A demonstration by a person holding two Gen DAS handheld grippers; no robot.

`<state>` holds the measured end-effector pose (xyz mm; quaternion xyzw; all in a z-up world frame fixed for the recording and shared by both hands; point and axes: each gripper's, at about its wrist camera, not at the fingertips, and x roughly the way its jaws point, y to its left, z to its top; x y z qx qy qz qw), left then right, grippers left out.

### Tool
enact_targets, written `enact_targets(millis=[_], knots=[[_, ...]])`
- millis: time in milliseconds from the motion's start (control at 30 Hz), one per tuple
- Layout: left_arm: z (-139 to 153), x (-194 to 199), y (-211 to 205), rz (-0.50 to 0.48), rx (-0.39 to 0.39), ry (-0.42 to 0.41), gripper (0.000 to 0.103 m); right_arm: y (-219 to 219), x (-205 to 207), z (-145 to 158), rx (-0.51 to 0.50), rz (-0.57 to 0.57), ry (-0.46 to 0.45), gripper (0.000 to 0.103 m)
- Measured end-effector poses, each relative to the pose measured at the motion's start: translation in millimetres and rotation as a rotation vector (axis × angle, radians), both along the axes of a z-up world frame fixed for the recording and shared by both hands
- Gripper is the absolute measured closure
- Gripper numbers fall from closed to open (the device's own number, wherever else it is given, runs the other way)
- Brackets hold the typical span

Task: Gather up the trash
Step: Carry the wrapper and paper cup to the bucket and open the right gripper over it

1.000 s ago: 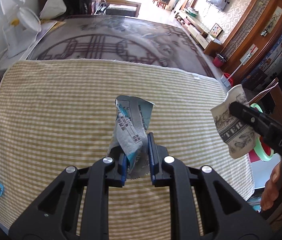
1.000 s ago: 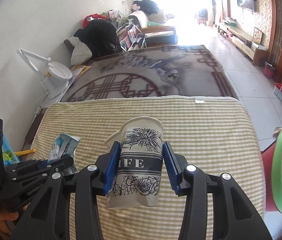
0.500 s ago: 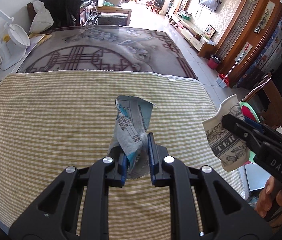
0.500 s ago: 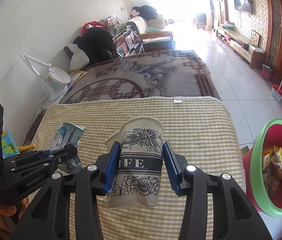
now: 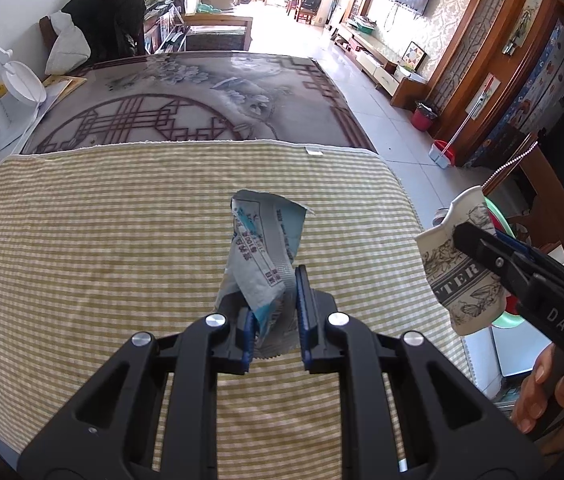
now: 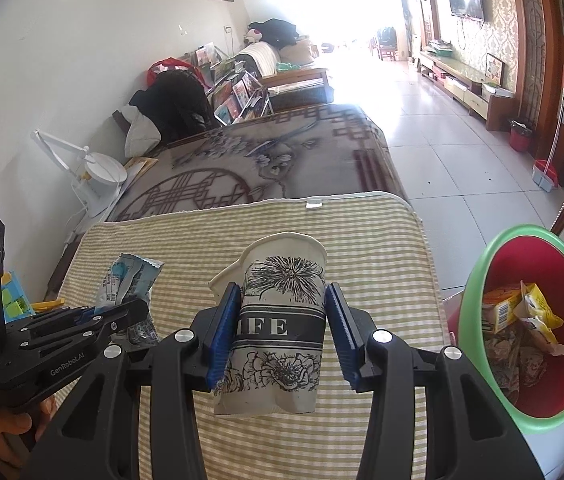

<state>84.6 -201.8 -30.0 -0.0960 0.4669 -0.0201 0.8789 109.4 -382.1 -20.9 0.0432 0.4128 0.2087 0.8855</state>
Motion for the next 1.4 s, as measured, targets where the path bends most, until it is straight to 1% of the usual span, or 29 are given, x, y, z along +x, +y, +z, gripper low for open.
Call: enact_targets(millis=[267, 400, 767, 1000, 1200, 1400], knots=[[7, 9, -26, -0.023, 0.008, -0.008, 0.088, -27, 3, -2, 0.014, -0.033, 0.003, 0.060], [13, 16, -39, -0.042, 0.007, -0.032, 0.088, -41, 4, -1, 0.018, -0.052, -0.001, 0.060], [22, 31, -85, -0.135, 0.019, -0.054, 0.088, -88, 0, 3, 0.039, -0.136, -0.018, 0.060], [22, 38, -117, -0.204, 0.026, -0.048, 0.088, -124, -3, 4, 0.036, -0.222, -0.026, 0.060], [18, 43, -142, -0.267, 0.030, -0.040, 0.087, -172, 1, -5, 0.007, -0.358, -0.004, 0.060], [14, 50, -163, -0.316, 0.029, -0.031, 0.087, -210, 5, -10, -0.033, -0.451, -0.010, 0.058]])
